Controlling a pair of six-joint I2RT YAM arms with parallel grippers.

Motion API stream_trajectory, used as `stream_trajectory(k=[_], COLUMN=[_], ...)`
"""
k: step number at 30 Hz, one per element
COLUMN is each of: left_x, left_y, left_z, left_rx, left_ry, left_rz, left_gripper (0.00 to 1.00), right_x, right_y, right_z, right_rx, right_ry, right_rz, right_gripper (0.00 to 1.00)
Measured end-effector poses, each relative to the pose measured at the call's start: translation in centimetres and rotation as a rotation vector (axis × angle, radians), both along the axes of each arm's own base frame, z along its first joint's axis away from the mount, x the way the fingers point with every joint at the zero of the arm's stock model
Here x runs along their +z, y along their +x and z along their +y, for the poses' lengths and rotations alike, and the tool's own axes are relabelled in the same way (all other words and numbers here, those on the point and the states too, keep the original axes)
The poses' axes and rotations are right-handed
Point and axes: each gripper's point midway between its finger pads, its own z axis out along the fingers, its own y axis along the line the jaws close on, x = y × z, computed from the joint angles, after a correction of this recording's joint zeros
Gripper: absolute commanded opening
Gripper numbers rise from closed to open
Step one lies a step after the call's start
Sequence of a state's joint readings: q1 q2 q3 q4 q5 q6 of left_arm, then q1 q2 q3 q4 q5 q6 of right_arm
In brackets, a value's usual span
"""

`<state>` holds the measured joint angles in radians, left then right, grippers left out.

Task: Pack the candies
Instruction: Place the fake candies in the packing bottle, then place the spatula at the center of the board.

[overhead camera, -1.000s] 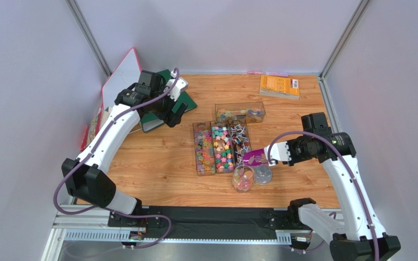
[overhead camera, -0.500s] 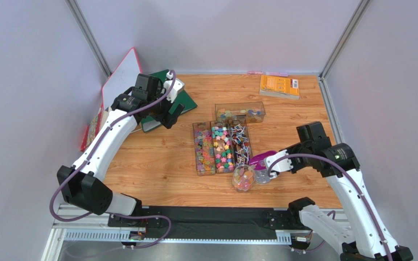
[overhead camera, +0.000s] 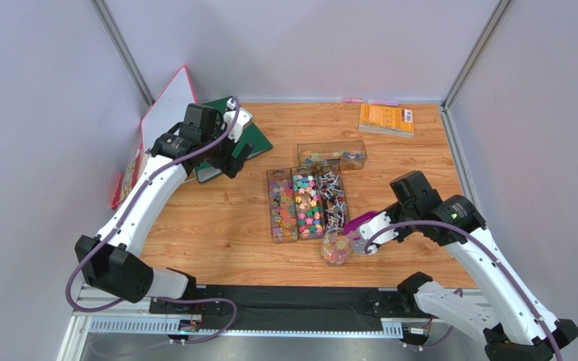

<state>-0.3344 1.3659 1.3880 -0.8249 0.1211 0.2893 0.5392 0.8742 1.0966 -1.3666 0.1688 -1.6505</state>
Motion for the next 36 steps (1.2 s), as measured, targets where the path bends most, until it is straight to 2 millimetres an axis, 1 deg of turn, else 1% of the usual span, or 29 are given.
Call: stream_trajectory(k=[7,10,14,16,18,19,21,22,23,24,25,27,28,29,31,33,36], left_x=[0.1,0.1,0.1,-0.1,-0.3,-0.4,-0.5,-0.6,-1.0,-1.5,-2.5,-4.5,-5.6,-6.6,-8.0,-9.1,-10.2], left_y=[0.1,0.3,0.5,0.3,0.0,-0.2,-0.4,-0.6,-0.9,-1.4,-2.2,-4.0,-5.0,-6.1,-7.7,-9.5,-12.2], left_z=[0.4,1.0,1.7,1.8,1.7,1.6,1.2,0.9,0.6,0.2,-0.5,-1.9,-2.4,-2.8,-3.1,-3.5,-4.3], left_rx=[0.018,0.039,0.068,0.076,0.079,0.077,0.063,0.051,0.034,0.014,-0.029,-0.112,-0.155,-0.2,-0.255,-0.306,-0.379], left_ry=[0.018,0.039,0.066,0.069,0.062,0.055,0.044,0.048,0.063,0.078,0.112,0.153,0.171,0.187,0.202,0.192,0.156], left_rz=[-0.009,-0.016,-0.023,-0.012,0.005,0.013,0.022,0.026,0.028,0.033,0.045,0.089,0.117,0.148,0.193,0.243,0.308], left_gripper=[1.0,1.0,1.0,0.98,0.89,0.83,0.79,0.68,0.64,0.63,0.52,0.38,0.0,0.0,0.0,0.0,0.0], right_x=[-0.3,-0.5,-0.8,-1.2,-1.9,-2.4,-3.5,-4.0,-4.7,-5.4,-6.1,-7.5,-8.1,-8.7,-9.9,-10.9,-13.0], right_y=[0.2,0.2,0.4,0.6,0.6,0.5,0.7,0.9,1.2,1.5,1.9,3.0,3.6,4.2,5.5,6.8,8.7], right_z=[0.4,0.3,-0.4,-1.9,-3.6,-4.4,-6.0,-6.7,-7.3,-7.8,-8.5,-9.6,-10.1,-10.6,-11.2,-11.7,-12.0], right_rx=[-0.011,-0.056,-0.197,-0.347,-0.499,-0.585,-0.761,-0.838,-0.923,-0.994,-1.07,-1.211,-1.265,-1.329,-1.428,-1.511,-1.602], right_ry=[-0.023,-0.012,0.041,0.086,0.125,0.148,0.203,0.23,0.265,0.295,0.322,0.39,0.413,0.448,0.505,0.562,0.619], right_rz=[0.007,0.017,0.046,0.071,0.106,0.129,0.17,0.187,0.212,0.238,0.261,0.312,0.328,0.346,0.37,0.391,0.42], right_gripper=[0.0,0.0,0.0,0.0,0.0,0.0,0.0,0.0,0.0,0.0,0.0,0.0,0.0,0.0,0.0,0.0,0.0])
